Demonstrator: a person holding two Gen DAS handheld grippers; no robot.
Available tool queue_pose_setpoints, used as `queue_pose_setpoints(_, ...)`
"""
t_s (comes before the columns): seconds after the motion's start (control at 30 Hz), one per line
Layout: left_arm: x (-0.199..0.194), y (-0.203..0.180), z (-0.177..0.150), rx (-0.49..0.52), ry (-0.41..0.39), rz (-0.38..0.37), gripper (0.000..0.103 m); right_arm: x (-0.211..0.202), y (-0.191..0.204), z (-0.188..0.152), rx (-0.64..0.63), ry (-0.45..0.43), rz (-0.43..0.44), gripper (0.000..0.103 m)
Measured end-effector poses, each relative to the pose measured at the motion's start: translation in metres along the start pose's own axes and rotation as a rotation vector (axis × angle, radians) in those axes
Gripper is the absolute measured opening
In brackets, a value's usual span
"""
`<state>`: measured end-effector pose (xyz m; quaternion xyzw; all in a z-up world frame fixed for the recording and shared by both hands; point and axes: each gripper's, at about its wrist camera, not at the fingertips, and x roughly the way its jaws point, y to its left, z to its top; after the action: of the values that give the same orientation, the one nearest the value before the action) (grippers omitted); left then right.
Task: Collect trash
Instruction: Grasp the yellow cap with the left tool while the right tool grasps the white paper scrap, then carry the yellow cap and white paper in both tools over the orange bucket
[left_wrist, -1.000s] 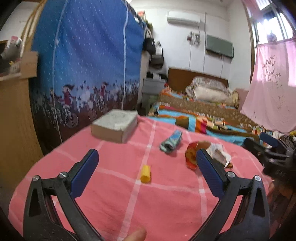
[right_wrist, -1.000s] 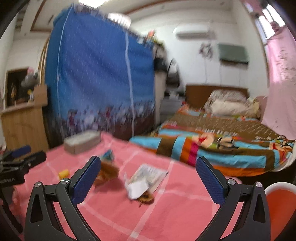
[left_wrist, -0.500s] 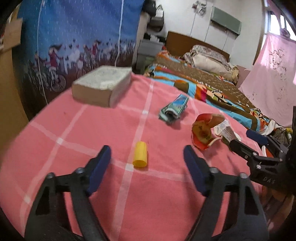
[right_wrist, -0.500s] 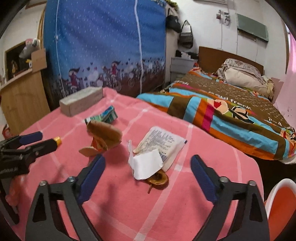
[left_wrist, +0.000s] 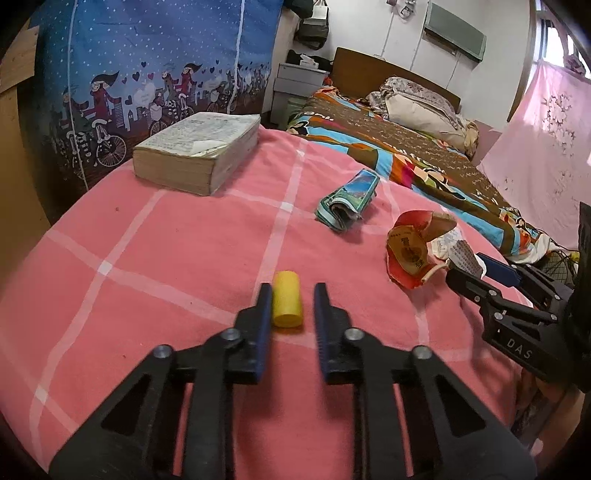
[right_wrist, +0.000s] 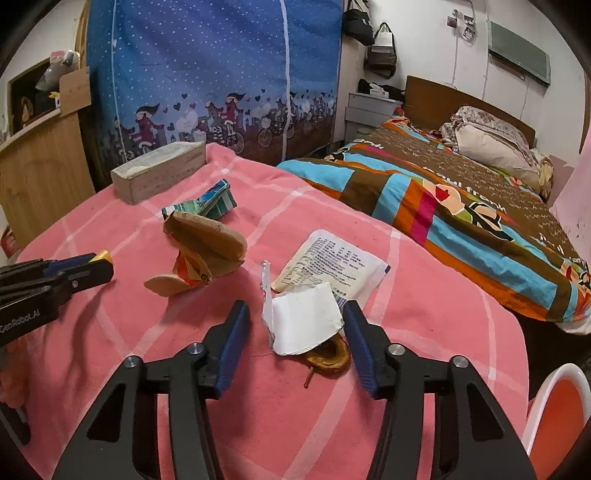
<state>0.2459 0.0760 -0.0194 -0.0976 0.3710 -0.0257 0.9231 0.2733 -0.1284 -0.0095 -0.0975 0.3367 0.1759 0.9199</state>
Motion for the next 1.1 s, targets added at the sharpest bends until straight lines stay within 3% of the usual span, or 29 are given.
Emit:
queue_pose_setpoints(0.07,0.0,0.001,0.0,-0.006,-0.001,-0.006,0.019,0.0,0.0,0.0,0.0,-0.001,0.0,0.038)
queue_pose_setpoints(0.17,-0.001,0.002,0.0,-0.009,-0.006,-0.015,0.019,-0.001,0.0,0.0,0.002,-0.006,0.0,0.032)
queue_pose_setpoints(0.63,-0.015,-0.004,-0.001,0.004,-0.088,-0.075,0.019,-0.01,0.002,-0.002,-0.002,-0.05,0.024,0.015)
queue_pose_setpoints(0.83,-0.015,-0.009,-0.002,0.023,-0.094,-0.082,0.019,-0.012,0.007,-0.003,-0.027,-0.052,0.063,0.014)
queue_pose_setpoints(1.1,-0.005,-0.01,-0.004,0.013,-0.032,-0.098,0.019,-0.001,0.013,-0.003,-0.051,0.003,0.106,0.014)
